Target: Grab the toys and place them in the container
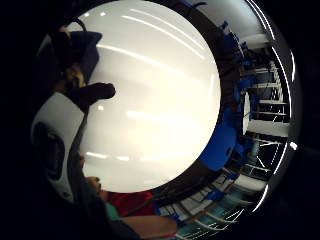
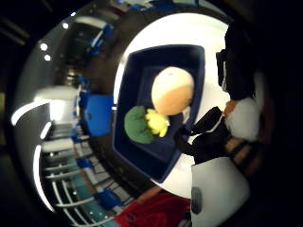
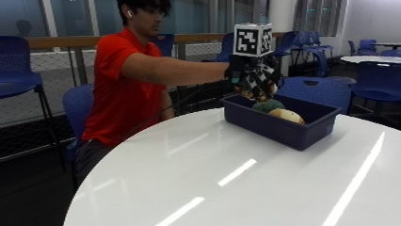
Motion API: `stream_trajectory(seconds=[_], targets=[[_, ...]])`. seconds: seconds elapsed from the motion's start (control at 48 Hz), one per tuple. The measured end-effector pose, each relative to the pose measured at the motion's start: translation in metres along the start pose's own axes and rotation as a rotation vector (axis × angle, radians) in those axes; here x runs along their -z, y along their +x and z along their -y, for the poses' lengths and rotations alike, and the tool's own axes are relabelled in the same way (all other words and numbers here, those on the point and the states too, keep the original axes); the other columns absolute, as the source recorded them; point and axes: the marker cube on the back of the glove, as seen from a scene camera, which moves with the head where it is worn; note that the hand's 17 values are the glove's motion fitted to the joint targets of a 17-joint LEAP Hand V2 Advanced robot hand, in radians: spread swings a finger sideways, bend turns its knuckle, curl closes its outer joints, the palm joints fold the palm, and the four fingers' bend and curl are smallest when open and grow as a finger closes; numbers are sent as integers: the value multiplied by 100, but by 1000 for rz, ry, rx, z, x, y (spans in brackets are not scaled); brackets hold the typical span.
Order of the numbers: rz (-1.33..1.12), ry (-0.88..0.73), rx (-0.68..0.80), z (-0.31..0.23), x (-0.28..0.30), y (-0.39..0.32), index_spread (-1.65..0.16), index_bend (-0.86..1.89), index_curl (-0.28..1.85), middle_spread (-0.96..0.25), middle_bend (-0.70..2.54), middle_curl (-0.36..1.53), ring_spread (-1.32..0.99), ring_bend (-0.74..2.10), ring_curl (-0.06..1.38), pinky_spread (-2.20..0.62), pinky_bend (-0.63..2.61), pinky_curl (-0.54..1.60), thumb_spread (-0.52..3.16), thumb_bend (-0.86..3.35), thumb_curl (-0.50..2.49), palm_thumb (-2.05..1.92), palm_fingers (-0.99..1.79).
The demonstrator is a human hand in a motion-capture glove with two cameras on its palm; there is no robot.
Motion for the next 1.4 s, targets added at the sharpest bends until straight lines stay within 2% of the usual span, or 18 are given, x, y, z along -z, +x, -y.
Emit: stream_trajectory(seconds=[0.354, 0.542, 0.646, 0.792, 0.834, 0.855, 0.896, 0.917, 0.959, 1.063, 1.146, 1.292, 1.397], targets=[[81, -5, 135, -2, 1, -101, -43, 34, 92, -53, 34, 67, -59, 59, 45, -45, 98, 36, 80, 6, 92, 63, 82], [70, 69, 204, -6, 6, -156, -45, 30, 99, -54, 30, 72, -58, 59, 47, -45, 100, 36, 81, 4, 96, 63, 81], [12, 64, 279, -6, -1, -163, -45, 27, 102, -54, 28, 74, -58, 59, 47, -45, 100, 36, 81, 3, 97, 63, 81], [86, -15, 271, -9, -12, -170, -46, 20, 105, -53, 19, 75, -56, 57, 48, -43, 105, 38, 85, 2, 98, 62, 73], [122, -47, 253, -10, -14, -173, -45, 10, 103, -51, 15, 74, -53, 58, 49, -39, 109, 39, 92, -1, 96, 55, 56], [118, -59, 253, -11, -17, -173, -45, 11, 102, -47, 10, 71, -47, 53, 48, -34, 108, 39, 96, -5, 92, 48, 35], [97, -76, 259, -13, -22, -172, -44, 16, 101, -40, 6, 69, -41, 51, 51, -28, 113, 43, 103, -7, 88, 39, 19], [93, -81, 260, -13, -23, -171, -44, 7, 96, -33, -2, 65, -33, 41, 48, -23, 121, 45, 105, -14, 82, 27, -12], [99, -88, 257, -15, -26, -167, -43, 1, 89, -26, 1, 61, -25, 32, 47, -16, 130, 46, 107, -13, 76, 16, -31], [137, -104, 272, -18, -25, -150, -40, 1, 73, -15, 5, 50, -12, 20, 39, -5, 132, 43, 109, -10, 65, -3, -37], [75, -86, 247, -23, -31, -134, -38, 3, 63, -10, 6, 45, -5, 18, 36, 0, 126, 41, 110, -8, 58, -6, -38], [9, -69, 245, -37, -40, -106, -36, 8, 52, -7, 8, 38, 0, 17, 35, 5, 116, 37, 111, -7, 49, -8, -35], [9, -71, 192, -46, -47, -80, -35, 10, 47, -6, 8, 34, 2, 16, 34, 7, 111, 35, 111, -7, 43, -8, -33]])
